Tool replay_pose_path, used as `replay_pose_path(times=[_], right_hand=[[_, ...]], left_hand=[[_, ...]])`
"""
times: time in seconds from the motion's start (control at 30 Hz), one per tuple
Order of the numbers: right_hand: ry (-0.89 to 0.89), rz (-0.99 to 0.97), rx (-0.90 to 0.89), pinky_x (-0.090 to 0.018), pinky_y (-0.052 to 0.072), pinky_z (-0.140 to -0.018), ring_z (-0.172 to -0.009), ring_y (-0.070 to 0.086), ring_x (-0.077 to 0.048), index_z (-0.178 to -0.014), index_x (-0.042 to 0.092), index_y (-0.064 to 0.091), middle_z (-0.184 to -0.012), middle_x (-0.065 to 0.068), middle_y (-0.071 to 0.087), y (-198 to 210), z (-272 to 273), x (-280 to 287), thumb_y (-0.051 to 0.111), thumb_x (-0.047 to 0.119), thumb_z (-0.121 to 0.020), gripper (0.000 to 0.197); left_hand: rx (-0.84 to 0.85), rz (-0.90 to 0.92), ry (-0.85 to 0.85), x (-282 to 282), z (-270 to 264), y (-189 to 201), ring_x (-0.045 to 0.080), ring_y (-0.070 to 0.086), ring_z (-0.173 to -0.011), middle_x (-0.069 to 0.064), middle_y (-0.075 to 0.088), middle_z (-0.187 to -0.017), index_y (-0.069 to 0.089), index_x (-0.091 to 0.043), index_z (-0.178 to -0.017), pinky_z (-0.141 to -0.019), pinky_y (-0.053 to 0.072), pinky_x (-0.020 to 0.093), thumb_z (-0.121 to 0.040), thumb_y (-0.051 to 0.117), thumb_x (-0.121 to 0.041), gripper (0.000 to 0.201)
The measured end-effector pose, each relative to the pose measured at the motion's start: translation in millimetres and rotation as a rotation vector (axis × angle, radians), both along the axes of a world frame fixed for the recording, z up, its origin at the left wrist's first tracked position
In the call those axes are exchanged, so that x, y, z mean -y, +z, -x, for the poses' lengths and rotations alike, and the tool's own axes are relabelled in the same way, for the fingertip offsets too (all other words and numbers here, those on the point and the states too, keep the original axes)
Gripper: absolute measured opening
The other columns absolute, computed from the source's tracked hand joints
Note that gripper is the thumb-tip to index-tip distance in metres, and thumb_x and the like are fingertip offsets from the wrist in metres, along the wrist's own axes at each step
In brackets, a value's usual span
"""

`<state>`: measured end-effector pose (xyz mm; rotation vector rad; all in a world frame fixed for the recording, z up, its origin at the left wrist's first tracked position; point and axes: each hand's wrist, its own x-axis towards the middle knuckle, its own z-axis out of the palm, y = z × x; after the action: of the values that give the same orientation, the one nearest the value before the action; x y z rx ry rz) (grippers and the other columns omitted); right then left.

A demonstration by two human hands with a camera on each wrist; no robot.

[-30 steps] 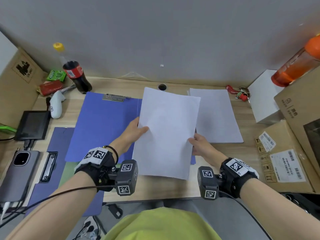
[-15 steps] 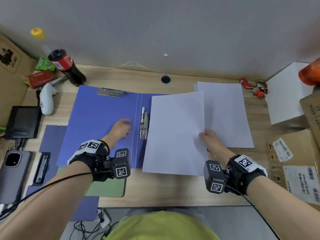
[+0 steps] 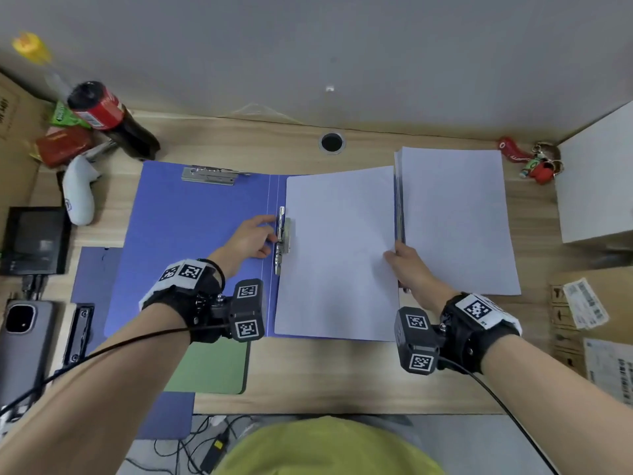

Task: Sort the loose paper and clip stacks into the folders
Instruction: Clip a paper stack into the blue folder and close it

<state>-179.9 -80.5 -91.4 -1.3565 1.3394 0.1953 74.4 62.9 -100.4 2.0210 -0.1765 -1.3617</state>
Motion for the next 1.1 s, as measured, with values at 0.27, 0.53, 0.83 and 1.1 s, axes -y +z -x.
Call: replay_pose_path(times=[0.27,0.53,0.83,1.1], right_hand=[[-0.046,-0.06,-0.017,-0.027,0.027,-0.057,-0.075,0.037,-0.02,-0.091,0.01,0.042,-0.086,-0.009,0.038,-13.1,0.1,-2.1,0.038,0.012,-0.096,0.007],[-0.096,-0.107,-0.084,-0.028,0.039,-0.091,-0.119,0.047,-0.025,-0.145,0.008,0.029,-0.145,-0.011,0.039,-13.6,-11.9,-5.1,0.035,0.011,-0.099,0.047],[-0.063,-0.098,-0.09,-0.03,0.016,-0.114,-0.147,0.012,-0.019,-0.152,0.013,-0.003,-0.161,0.0,0.004,-8.3,-21.5,-9.1,0.036,0.014,-0.1,0.065],[-0.059,-0.116,-0.087,-0.033,0.017,-0.114,-0.146,0.014,-0.022,-0.152,0.013,-0.005,-0.16,-0.003,0.007,-3.8,-21.5,-11.3,0.04,0.018,-0.1,0.069]], left_hand=[[0.015,0.067,0.042,3.0,-8.0,4.8,0.014,0.057,-0.06,-0.001,0.068,-0.079,0.069,-0.015,-0.096,-0.061,0.047,0.022,-0.094,0.053,-0.04,0.029],[-0.063,0.062,-0.181,-40.2,-6.3,7.4,0.013,0.072,-0.089,-0.005,0.077,-0.093,0.075,-0.02,-0.098,-0.079,0.05,0.024,-0.084,0.072,-0.031,0.018],[0.077,0.03,-0.256,-40.2,6.3,3.6,0.018,0.063,-0.066,0.006,0.067,-0.085,0.057,-0.013,-0.11,-0.064,0.054,0.023,-0.081,0.076,-0.012,0.035],[0.391,-0.036,-0.421,-37.6,19.5,-13.4,0.019,0.065,-0.059,0.007,0.069,-0.075,0.059,-0.014,-0.098,-0.07,0.059,0.04,-0.075,0.081,-0.019,0.032]])
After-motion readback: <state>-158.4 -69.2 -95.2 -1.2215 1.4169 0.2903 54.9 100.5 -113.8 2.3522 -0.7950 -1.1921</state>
